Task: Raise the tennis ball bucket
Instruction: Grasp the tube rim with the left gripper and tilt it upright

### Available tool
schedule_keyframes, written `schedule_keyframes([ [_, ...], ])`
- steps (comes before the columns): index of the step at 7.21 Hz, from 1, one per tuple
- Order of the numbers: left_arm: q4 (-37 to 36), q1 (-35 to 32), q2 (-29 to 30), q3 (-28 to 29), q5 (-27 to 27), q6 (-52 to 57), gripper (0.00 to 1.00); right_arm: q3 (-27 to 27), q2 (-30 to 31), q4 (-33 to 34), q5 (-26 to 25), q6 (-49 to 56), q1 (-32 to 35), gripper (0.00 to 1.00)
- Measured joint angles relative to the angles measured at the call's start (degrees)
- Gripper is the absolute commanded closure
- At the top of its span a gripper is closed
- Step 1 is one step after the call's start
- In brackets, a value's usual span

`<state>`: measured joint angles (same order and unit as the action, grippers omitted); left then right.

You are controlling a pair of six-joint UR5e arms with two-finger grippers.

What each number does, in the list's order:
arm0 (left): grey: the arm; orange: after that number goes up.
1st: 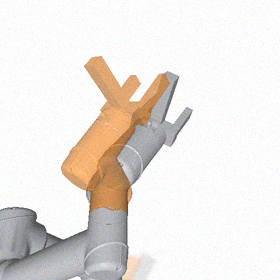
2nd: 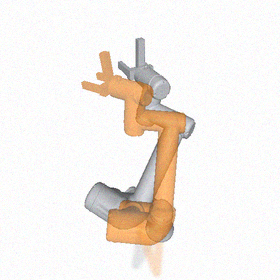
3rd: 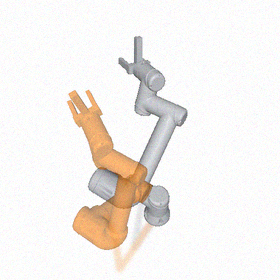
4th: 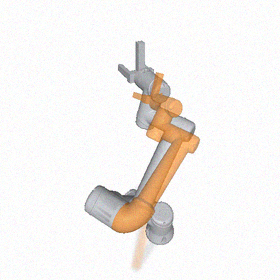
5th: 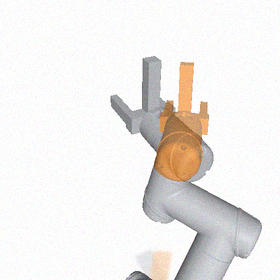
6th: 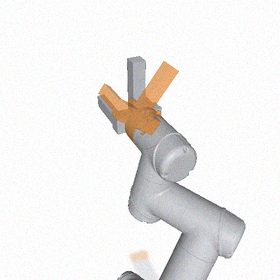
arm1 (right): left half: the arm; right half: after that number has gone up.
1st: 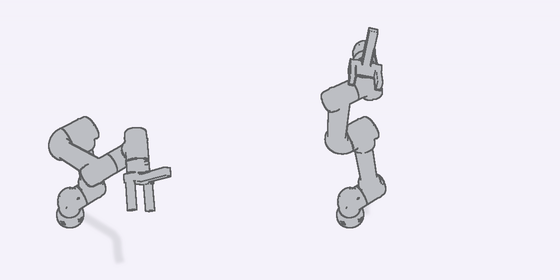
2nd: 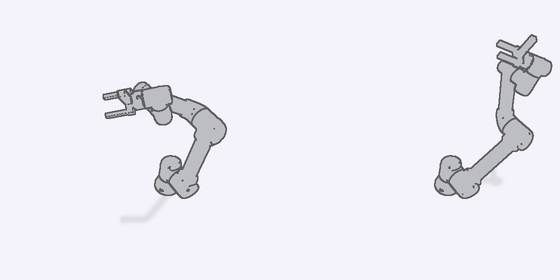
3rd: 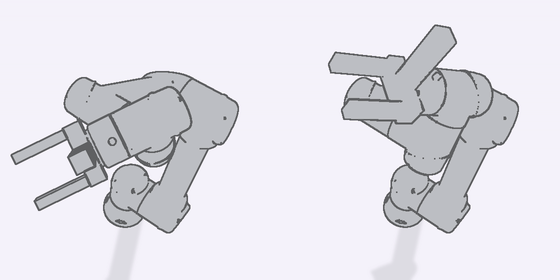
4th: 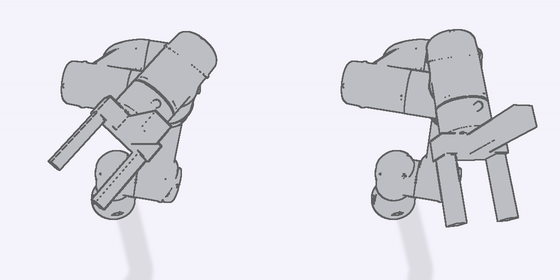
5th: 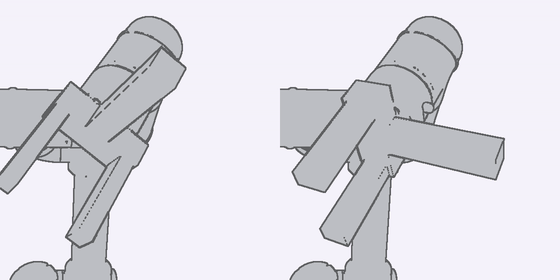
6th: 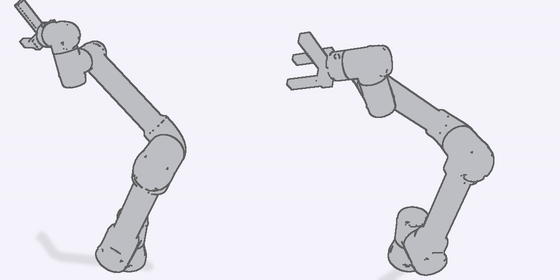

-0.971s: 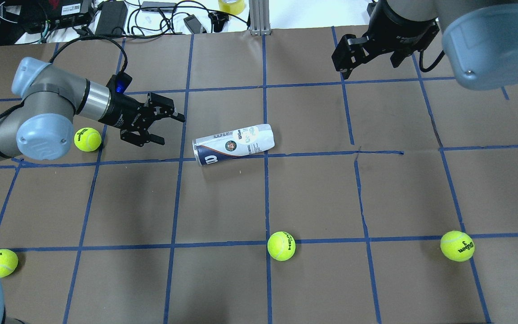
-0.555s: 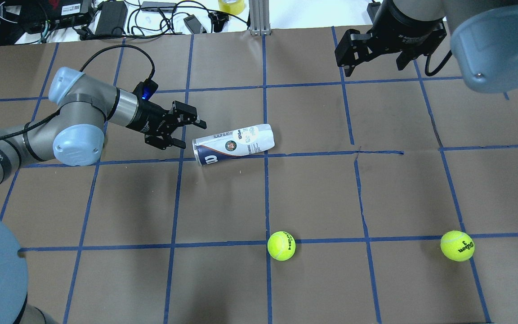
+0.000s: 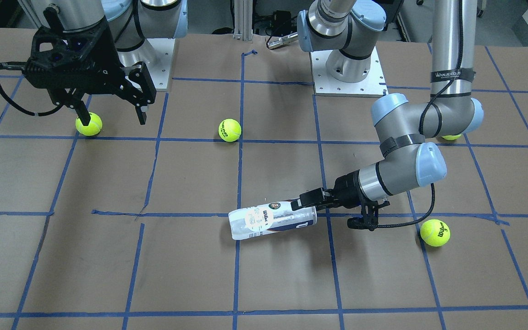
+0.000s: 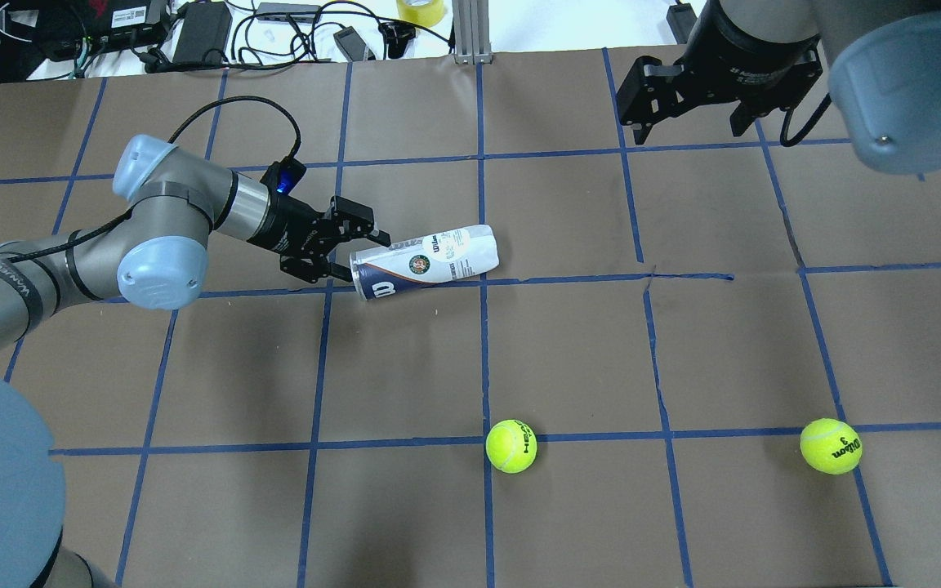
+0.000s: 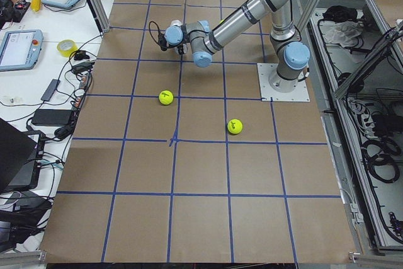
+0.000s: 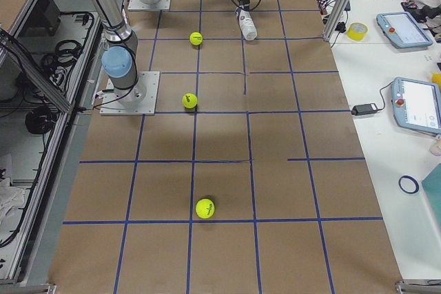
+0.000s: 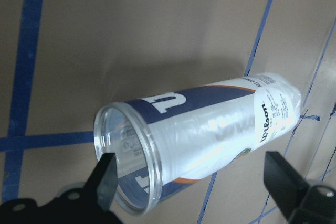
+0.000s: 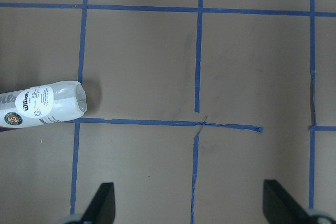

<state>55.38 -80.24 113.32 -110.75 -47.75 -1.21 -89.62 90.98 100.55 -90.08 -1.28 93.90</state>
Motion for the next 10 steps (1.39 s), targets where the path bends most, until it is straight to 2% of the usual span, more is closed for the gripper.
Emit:
schedule_keyframes([
  [1,0.24,0.0,0.2,-0.12,1.5,0.0,0.68,-0.02,-0.02,0.15,-0.01,0.34,-0.02,0.0],
  [2,0.41,-0.01,0.46,-0.25,2.25,-0.02,0.96,-0.02,-0.06,0.47,-0.01,0.88,-0.06,0.0],
  [3,0.53,-0.01,0.8,-0.27,2.59,-0.02,1.0,-0.02,-0.11,0.59,0.0,1.19,-0.09,0.0],
  [6,0.07,-0.05,0.97,2.4,2.26,-7.33,1.0,-0.08,-0.18,0.57,0.05,1.65,-1.45,0.0],
  [8,0.57,-0.85,0.02,9.81,2.02,-19.64,1.0,-0.11,-0.16,0.11,0.35,2.3,-3.11,0.0],
  [9,2.02,-1.56,-0.39,14.67,0.33,-24.96,1.0,-0.11,-0.14,-0.03,0.44,2.57,-3.34,0.0],
  [10,6.17,-2.47,-0.86,20.34,-3.69,-27.98,1.0,-0.14,-0.19,-0.09,0.35,3.5,-3.47,0.0],
])
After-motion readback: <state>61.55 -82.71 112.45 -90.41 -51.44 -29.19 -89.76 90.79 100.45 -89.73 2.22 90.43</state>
